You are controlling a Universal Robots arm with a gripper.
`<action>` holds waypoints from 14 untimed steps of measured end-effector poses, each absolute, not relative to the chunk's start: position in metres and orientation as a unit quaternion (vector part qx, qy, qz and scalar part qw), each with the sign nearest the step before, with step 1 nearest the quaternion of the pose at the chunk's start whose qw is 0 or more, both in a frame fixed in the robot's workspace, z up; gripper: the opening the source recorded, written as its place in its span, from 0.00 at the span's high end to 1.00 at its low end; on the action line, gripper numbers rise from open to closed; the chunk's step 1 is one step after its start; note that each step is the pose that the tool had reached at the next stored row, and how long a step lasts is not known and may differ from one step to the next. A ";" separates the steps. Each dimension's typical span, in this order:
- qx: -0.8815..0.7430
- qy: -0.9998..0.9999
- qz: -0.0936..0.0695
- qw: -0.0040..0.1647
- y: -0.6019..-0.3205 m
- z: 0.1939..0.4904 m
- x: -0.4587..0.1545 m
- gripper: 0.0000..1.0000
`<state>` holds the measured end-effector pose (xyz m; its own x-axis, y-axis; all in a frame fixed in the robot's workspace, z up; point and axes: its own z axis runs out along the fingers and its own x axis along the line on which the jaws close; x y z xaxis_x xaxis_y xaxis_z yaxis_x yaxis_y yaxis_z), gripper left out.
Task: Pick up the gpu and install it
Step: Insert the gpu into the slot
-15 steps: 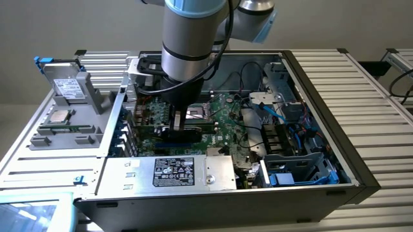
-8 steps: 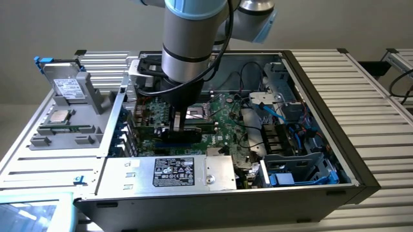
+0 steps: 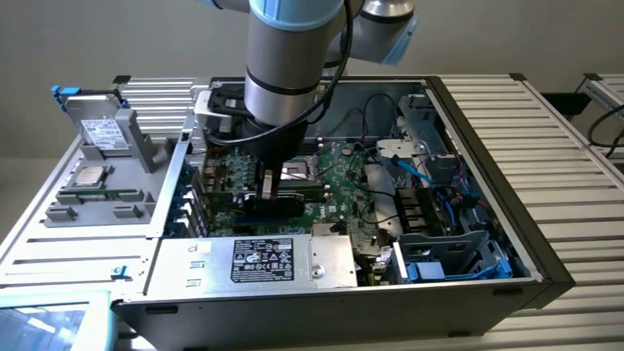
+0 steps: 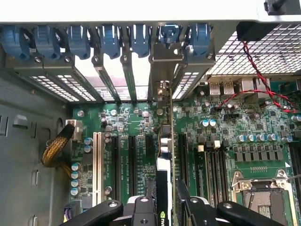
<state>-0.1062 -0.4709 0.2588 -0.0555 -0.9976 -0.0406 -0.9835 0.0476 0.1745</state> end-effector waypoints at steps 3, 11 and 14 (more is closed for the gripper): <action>0.685 -0.723 -0.073 0.054 -0.470 0.259 -0.106 0.72; 0.680 -0.726 -0.072 0.067 -0.469 0.259 -0.104 0.72; 0.680 -0.726 -0.071 0.067 -0.469 0.259 -0.098 0.72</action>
